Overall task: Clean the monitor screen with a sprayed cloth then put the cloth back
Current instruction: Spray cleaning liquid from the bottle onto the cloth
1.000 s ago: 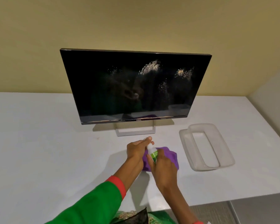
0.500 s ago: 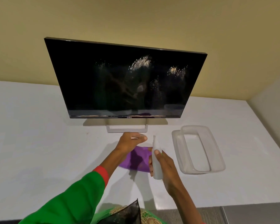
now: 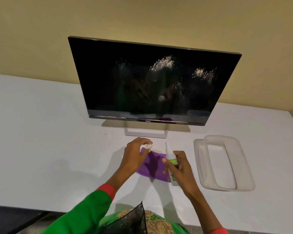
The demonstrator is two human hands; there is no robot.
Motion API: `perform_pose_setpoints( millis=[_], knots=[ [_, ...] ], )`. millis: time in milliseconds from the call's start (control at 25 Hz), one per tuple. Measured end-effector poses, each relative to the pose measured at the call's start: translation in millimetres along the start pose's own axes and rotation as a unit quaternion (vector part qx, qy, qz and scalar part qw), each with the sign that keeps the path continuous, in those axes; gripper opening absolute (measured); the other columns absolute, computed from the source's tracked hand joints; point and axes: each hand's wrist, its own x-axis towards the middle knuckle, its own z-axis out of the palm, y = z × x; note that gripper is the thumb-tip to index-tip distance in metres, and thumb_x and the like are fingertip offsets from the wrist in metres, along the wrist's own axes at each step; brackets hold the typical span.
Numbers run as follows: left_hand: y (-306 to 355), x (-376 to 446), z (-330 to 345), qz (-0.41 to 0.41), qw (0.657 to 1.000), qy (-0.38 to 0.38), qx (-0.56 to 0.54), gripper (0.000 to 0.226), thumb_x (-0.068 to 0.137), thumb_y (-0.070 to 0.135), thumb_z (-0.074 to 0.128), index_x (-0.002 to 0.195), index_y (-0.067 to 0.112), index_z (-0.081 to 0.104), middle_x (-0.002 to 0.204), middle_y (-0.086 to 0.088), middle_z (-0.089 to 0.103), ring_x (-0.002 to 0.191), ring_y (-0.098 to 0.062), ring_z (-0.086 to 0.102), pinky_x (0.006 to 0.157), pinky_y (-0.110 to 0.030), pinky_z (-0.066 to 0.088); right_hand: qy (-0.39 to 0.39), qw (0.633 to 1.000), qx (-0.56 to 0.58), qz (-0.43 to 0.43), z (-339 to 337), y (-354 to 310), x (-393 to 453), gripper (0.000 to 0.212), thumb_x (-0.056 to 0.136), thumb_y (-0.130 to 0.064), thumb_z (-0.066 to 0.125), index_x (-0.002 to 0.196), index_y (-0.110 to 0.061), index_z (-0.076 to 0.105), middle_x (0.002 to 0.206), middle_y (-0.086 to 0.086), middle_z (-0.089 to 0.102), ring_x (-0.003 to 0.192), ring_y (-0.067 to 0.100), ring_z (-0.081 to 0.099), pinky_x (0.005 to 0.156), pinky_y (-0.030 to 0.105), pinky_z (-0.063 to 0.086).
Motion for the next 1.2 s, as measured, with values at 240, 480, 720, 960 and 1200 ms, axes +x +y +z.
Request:
perform_pose_setpoints(
  millis=[240,480,720,960,1200],
  knots=[
    [-22,-3,-8,-0.005,1.0,0.006,0.024,0.016,0.082,0.024,0.066,0.098,0.018,0.065,0.105,-0.001,0.067,0.086,-0.005,0.055,0.075,-0.013,0.042,-0.102,0.961,-0.24,-0.094,17,27,28,0.064,0.095,-0.04,0.048,0.148,-0.042,0.011,0.07,-0.001,0.061,0.05,0.009,0.058,0.052,0.016,0.055],
    [-28,-6,-8,-0.022,0.997,-0.016,0.066,0.024,0.082,0.026,0.066,0.105,0.02,0.063,0.111,-0.002,0.067,0.092,-0.007,0.056,0.082,-0.018,0.044,-0.185,0.885,-0.412,-0.112,36,41,40,0.058,0.099,-0.037,0.039,0.15,-0.033,0.012,0.095,0.009,0.067,0.079,0.02,0.063,0.07,0.029,0.051],
    [-30,-11,-10,-0.032,0.997,-0.009,0.067,0.025,0.083,0.023,0.065,0.107,0.019,0.064,0.113,-0.003,0.067,0.101,-0.017,0.061,0.088,-0.023,0.045,-0.181,0.87,-0.449,-0.09,50,37,46,0.056,0.099,-0.04,0.04,0.148,-0.033,0.015,0.102,0.013,0.066,0.083,0.024,0.063,0.065,0.032,0.049],
    [-34,-13,-12,-0.035,0.998,0.007,0.059,0.022,0.081,0.022,0.068,0.102,0.018,0.066,0.108,-0.001,0.069,0.093,-0.012,0.06,0.084,-0.021,0.044,-0.165,0.853,-0.488,-0.079,58,46,44,0.049,0.099,-0.035,0.04,0.144,-0.033,0.023,0.104,0.012,0.065,0.084,0.026,0.063,0.062,0.029,0.044],
    [-37,-12,-13,-0.036,0.998,0.017,0.046,0.021,0.079,0.02,0.07,0.1,0.019,0.065,0.105,0.001,0.069,0.088,-0.006,0.057,0.081,-0.019,0.041,-0.096,0.969,-0.223,-0.044,40,50,45,0.056,0.099,-0.034,0.041,0.147,-0.04,0.012,0.102,0.012,0.067,0.069,0.023,0.067,0.051,0.016,0.053]
  ],
)
